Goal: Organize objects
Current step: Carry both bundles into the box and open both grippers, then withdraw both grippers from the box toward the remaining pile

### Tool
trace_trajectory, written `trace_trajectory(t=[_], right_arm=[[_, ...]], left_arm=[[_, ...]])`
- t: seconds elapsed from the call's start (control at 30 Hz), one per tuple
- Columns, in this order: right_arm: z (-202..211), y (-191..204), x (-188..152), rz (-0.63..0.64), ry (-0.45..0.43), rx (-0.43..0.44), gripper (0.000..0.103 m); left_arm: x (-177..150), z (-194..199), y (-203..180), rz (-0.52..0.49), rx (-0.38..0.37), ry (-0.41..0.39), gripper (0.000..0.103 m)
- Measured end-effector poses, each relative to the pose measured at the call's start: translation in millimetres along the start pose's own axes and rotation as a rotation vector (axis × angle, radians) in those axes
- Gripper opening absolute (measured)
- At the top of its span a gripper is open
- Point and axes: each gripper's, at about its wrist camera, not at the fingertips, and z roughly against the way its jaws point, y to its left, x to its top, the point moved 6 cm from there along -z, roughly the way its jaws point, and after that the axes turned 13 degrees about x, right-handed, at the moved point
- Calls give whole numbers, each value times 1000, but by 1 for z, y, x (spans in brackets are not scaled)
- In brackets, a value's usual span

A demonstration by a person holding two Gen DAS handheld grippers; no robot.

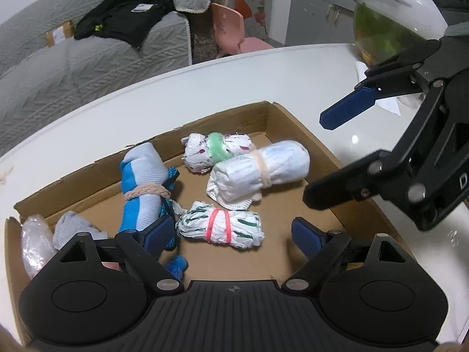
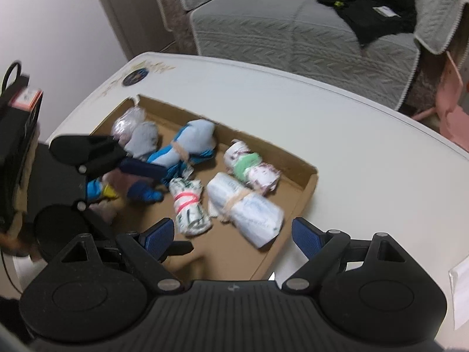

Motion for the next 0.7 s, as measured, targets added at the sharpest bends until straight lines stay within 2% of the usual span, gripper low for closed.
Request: trace_trajectory(t=[0.23,0.4,0.7], right_arm=[[11,11,-5,36,-6,-2,85],[21,23,-13,54,-22,-11,86],[40,71,-42,84,-50,-1,87]], left_arm=[[-1,17,1,-32,11,8,94],[-3,39,7,-40,47,11,95],[-17,101,18,-59,119,7,98]])
